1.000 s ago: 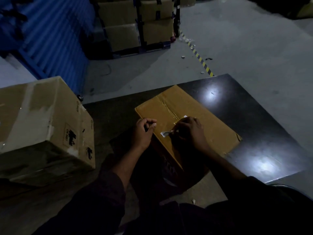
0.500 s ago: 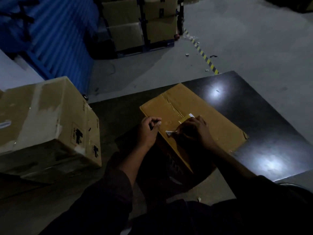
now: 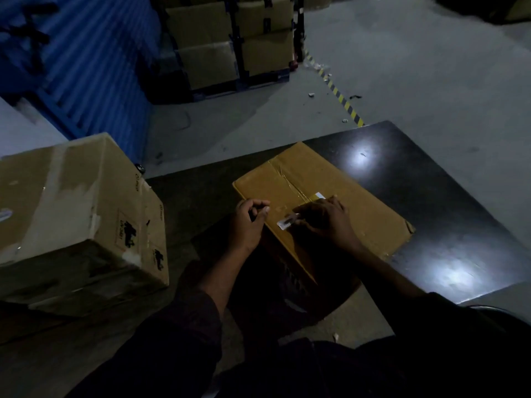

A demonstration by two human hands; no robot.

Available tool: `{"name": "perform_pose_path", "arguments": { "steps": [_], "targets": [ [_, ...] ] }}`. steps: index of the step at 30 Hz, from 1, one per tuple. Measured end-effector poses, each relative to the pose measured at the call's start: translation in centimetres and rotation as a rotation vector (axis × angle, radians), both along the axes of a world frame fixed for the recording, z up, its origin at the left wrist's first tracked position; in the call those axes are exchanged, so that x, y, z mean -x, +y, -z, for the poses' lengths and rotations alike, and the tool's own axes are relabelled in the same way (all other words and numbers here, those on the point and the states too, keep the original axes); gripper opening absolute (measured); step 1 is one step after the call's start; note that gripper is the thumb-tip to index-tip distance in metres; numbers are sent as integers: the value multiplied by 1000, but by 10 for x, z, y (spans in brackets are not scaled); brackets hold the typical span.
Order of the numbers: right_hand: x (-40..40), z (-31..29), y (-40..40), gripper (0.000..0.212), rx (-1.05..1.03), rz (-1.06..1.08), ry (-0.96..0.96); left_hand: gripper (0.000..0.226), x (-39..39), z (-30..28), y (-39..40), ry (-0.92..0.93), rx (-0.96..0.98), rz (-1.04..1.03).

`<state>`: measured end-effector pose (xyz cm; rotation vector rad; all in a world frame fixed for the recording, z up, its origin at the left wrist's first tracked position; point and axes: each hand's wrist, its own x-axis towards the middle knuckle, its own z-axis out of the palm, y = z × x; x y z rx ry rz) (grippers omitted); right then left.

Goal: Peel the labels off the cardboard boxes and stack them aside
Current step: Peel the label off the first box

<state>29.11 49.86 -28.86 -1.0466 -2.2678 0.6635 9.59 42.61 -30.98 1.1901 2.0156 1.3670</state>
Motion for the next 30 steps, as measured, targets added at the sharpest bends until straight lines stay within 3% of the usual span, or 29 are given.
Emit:
{"name": "perform_pose_path", "arguments": {
  "steps": [3,6,12,19,30],
  "targets": [
    [5,-5,-2,14,-7,39,-32,9,0,-1,-1,0,-1,6],
    [10,-8,-2,7,10,75,-58,10,0,-1,-2,2,12,7],
    [15,-18,-2,7,93,2,-14,9,1,0,-1,7,19,15],
    [31,-24,8,13,268,114,-48,9,0,-2,-3,29,16,13],
    [39,-33,12,11,337,163,-84,10,-3,-9,-3,7,34,3]
  ]
}}
